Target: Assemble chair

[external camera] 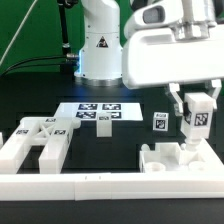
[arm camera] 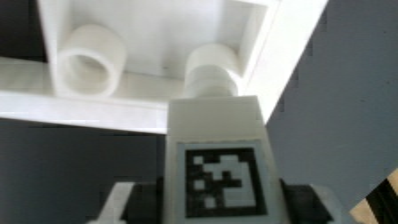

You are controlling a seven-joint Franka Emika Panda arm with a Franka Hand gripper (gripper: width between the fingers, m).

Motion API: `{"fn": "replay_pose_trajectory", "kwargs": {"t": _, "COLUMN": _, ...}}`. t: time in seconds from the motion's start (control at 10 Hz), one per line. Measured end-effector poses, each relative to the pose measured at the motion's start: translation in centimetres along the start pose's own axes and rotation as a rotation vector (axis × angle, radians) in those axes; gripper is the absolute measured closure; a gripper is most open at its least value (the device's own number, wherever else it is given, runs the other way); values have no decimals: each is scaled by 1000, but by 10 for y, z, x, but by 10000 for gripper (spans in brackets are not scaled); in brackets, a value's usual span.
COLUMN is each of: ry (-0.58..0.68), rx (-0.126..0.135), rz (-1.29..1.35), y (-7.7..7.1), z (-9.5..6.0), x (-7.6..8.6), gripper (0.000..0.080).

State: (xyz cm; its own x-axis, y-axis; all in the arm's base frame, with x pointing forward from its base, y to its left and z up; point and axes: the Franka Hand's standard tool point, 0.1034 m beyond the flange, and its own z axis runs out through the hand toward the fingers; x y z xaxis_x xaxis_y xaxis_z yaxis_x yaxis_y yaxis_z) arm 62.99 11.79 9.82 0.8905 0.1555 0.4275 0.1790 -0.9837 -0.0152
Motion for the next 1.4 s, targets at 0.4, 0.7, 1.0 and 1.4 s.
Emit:
{"fn": "replay_pose_trajectory", "kwargs": {"t": 0.4, "ry": 2, "rx": 1, "rz": -3, "y": 0, "z": 13, "x": 4, "gripper": 514}}
{"fn": "replay_pose_trajectory", "kwargs": {"t": 0.7, "ry": 6, "rx": 0, "rz": -2, "y": 0, "z": 18, "x": 6, "gripper": 514}}
{"fn": "replay_pose_trajectory", "kwargs": {"t": 1.0, "ry": 19, "rx": -3, "rz": -3, "y": 2, "z": 27, "x": 1, "gripper": 514}}
{"fn": "replay_pose_trajectory", "kwargs": {"t": 1.4, "ry": 70, "rx": -7, "rz": -5, "y": 2, "z": 28, "x": 4, "gripper": 514}}
